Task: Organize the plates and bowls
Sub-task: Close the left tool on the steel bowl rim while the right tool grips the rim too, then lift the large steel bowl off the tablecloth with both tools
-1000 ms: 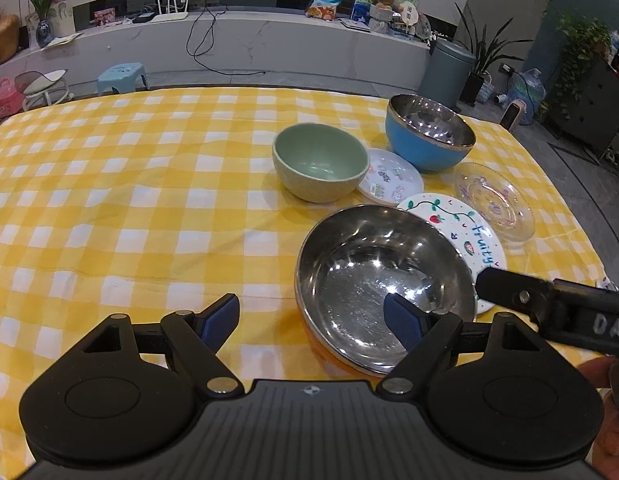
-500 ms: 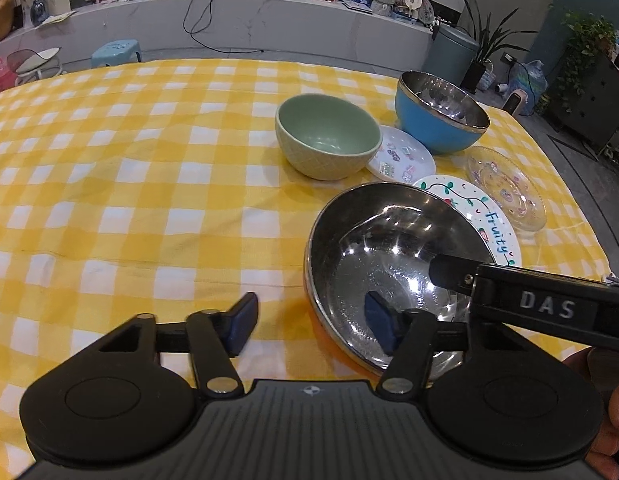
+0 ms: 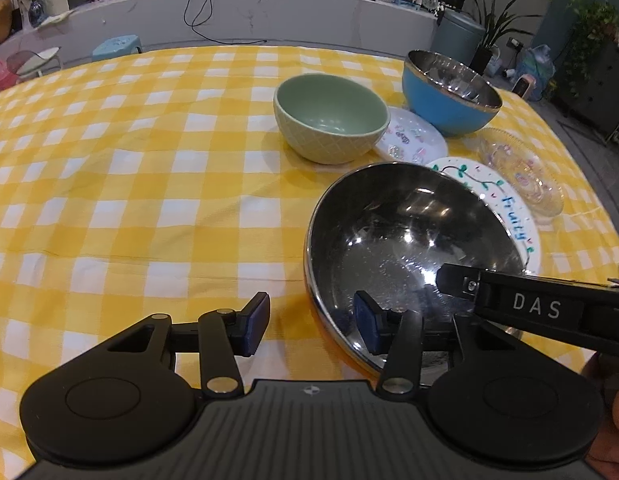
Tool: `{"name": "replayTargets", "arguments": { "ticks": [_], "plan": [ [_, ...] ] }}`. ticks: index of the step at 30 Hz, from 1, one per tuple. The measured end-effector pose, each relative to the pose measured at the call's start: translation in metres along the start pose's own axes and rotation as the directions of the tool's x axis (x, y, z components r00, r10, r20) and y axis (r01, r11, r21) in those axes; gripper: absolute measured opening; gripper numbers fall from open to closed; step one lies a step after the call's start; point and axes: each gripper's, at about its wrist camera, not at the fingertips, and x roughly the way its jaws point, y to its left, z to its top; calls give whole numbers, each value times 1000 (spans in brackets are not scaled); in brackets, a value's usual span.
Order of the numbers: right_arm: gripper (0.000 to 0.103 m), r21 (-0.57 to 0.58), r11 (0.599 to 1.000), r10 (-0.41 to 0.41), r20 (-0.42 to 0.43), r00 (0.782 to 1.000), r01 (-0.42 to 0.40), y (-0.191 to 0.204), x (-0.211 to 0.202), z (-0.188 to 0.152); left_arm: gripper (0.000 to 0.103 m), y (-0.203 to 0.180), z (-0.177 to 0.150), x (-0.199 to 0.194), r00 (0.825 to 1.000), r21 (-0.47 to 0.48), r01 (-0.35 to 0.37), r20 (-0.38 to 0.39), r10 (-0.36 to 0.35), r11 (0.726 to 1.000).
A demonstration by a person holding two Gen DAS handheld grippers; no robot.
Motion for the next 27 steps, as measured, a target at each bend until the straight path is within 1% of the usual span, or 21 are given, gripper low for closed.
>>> {"name": "replayTargets", "arguments": {
  "ticks": [2,4,5,7,9,10,12,15,17,21,23,26,27],
  "plan": [
    [45,-9,1000,3,3,1000,-3,1,0,-2,57,1,-1,0,1000,-6,2,1,-2,1000],
    [37,-16,1000,5,1,1000,-5,2,0,-3,55,2,-1,-1,1000,-15,2,13,-1,1000],
    [35,-20,1000,2,-1,1000,-2,3,1,-3,54,3,-2,-1,1000,-18,-2,20,3,1000],
    [27,-30,1000,-7,-1,1000,6,5,2,-5,50,3,-2,-1,1000,-17,-8,28,8,1000],
    [26,-31,999,-11,-1,1000,11,5,3,-6,44,2,-3,-3,999,-8,-11,45,11,1000],
    [23,-30,1000,-9,-1,1000,9,5,2,-6,44,1,-3,-3,999,-2,-14,49,14,1000],
    [22,-28,1000,-6,2,1000,6,5,2,-6,41,1,-3,-3,999,-10,-6,49,7,1000],
    [21,-17,1000,-1,7,1000,1,4,2,-6,41,4,-2,-2,999,-30,7,50,-6,1000],
    [21,-10,1000,-1,12,1000,1,3,2,-6,41,4,-2,-2,998,-30,3,61,-1,1000],
    [20,8,1000,6,9,1000,-6,2,3,-6,36,3,-1,0,999,-38,28,40,-27,999],
    [20,10,1000,13,7,1000,-13,2,3,-6,35,1,0,0,999,-28,26,31,-25,999],
    [18,15,1000,22,8,1000,-22,2,4,-6,35,-1,1,-1,1000,-14,23,22,-23,1000],
    [17,11,1000,19,8,1000,-19,2,4,-6,33,-1,0,0,999,-12,26,18,-26,1000]
  ]
}}
